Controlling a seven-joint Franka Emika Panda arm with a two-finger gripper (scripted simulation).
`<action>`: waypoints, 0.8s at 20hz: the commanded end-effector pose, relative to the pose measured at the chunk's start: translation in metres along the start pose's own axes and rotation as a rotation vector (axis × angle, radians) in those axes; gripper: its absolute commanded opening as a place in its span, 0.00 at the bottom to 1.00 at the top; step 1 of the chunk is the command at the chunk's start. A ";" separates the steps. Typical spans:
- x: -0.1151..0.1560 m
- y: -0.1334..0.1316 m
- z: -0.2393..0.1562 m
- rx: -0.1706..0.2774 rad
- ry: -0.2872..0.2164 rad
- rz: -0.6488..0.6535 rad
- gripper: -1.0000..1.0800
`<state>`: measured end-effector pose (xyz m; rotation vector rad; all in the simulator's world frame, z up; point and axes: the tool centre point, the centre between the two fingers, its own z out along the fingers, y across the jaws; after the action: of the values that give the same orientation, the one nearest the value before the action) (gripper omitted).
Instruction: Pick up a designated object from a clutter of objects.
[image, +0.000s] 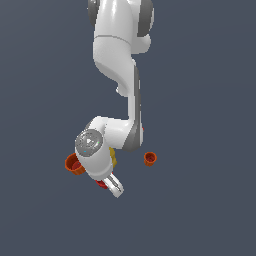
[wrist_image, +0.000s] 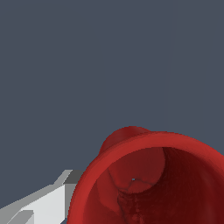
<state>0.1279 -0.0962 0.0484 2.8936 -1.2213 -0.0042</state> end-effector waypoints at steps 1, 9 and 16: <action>0.000 0.000 -0.006 0.002 0.002 0.000 0.00; -0.008 0.001 -0.045 0.002 0.001 0.000 0.00; -0.021 0.004 -0.113 0.002 0.001 0.000 0.00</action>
<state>0.1126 -0.0857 0.1431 2.8939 -1.2217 -0.0057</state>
